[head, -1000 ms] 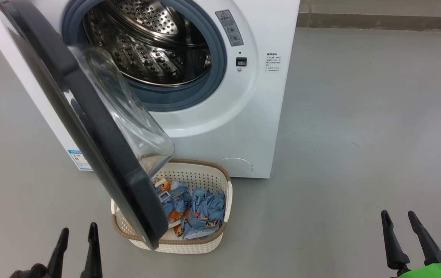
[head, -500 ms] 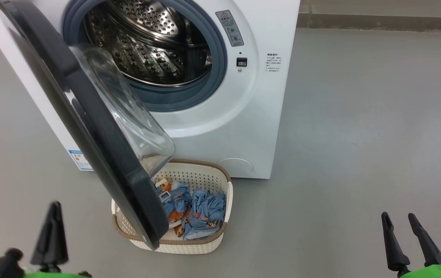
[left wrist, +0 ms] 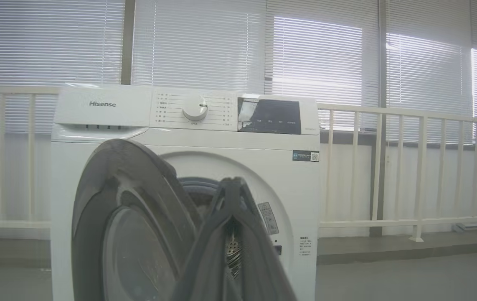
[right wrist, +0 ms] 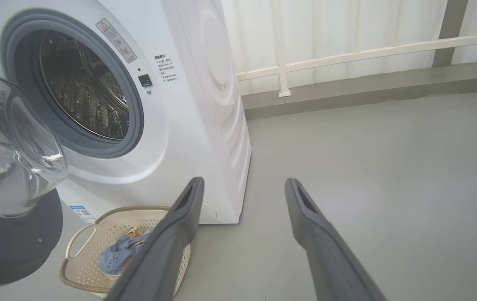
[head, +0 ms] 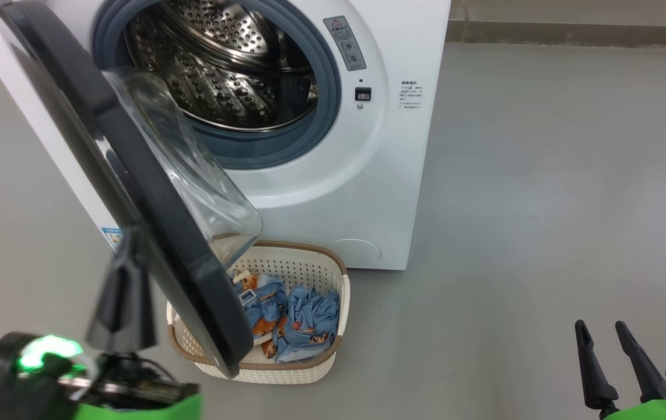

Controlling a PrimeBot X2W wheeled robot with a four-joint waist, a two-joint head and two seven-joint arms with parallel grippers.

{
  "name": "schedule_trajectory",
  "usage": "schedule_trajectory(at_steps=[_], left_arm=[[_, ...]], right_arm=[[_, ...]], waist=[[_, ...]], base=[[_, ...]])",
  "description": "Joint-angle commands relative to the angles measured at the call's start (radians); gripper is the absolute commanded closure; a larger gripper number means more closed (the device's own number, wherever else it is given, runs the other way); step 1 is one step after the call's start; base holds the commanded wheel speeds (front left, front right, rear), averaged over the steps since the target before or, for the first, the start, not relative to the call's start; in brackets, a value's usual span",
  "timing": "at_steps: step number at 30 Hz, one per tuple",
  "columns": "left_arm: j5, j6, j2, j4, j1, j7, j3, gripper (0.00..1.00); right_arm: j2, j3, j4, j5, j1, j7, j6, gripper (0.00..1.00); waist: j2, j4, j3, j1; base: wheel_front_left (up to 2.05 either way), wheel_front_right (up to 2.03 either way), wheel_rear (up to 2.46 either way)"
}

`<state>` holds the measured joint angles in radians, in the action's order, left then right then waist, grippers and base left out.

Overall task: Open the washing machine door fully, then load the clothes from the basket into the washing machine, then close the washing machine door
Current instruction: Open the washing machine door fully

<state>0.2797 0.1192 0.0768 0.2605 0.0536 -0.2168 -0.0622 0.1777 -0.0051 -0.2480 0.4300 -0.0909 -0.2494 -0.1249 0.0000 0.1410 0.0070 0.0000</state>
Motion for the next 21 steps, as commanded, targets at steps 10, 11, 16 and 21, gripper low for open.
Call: schedule_trajectory(at_steps=[10,11,16,21], left_arm=[[0.004,-0.001,-0.02,0.014,0.035,0.098,-0.29,1.0],[0.013,-0.004,-0.021,-0.012,0.038,0.094,-0.298,1.0],[0.047,-0.019,-0.024,-0.15,0.066,0.061,-0.302,1.0],[0.058,-0.029,-0.023,-0.267,0.097,0.025,-0.28,1.0]], right_arm=[[0.018,0.032,0.027,-0.006,0.036,-0.012,-0.006,0.0],[0.018,0.034,0.027,-0.005,0.037,-0.012,-0.006,0.0],[0.018,0.036,0.027,-0.002,0.042,-0.012,-0.006,0.0],[0.018,0.036,0.03,-0.003,0.045,-0.012,-0.006,0.0]], waist=[[0.0,-0.015,0.023,0.0],[0.0,-0.016,0.024,0.0],[0.0,-0.02,0.029,0.0],[0.0,-0.023,0.035,0.0]], base=[[0.0,0.0,0.0],[0.0,0.0,0.0],[0.0,0.0,0.0],[0.0,0.0,0.0]])
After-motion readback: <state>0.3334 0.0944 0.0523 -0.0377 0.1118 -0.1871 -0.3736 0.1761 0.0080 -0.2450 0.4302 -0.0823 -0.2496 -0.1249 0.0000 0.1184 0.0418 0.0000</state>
